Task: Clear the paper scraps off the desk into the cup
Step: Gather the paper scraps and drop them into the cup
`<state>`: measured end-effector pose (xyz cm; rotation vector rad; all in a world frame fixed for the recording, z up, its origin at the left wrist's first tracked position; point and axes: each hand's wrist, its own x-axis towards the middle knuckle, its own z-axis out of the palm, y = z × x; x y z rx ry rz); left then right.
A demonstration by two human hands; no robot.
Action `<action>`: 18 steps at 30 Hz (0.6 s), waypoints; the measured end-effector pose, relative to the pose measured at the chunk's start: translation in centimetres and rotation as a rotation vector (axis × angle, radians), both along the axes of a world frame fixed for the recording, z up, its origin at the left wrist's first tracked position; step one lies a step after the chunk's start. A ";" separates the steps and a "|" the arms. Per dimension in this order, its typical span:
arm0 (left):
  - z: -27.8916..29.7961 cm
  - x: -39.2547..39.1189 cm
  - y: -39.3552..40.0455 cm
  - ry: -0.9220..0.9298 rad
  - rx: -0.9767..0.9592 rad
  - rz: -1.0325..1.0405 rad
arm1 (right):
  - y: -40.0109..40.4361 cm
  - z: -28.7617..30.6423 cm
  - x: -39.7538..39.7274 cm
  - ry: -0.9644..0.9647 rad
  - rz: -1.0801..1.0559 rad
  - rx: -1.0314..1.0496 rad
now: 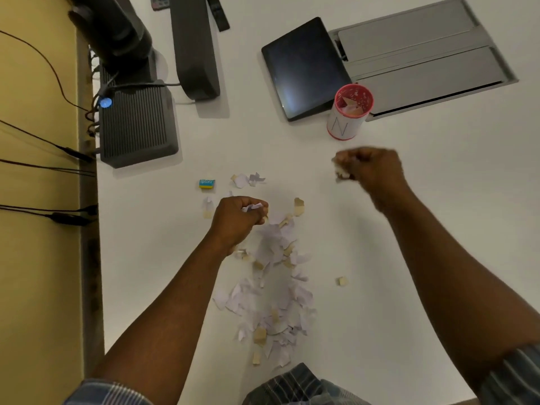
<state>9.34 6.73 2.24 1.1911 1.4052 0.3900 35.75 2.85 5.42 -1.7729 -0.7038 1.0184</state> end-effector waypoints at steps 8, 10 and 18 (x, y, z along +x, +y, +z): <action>0.3 3.1 0.4 -0.006 0.045 -0.052 | 10.7 2.5 7.2 -0.951 0.203 0.053; 0.4 3.5 0.2 -0.003 0.055 -0.059 | 12.6 2.1 7.5 -1.130 0.480 -0.123; 0.6 5.1 0.8 0.054 0.098 -0.136 | 13.6 0.9 7.3 -1.078 0.396 -0.315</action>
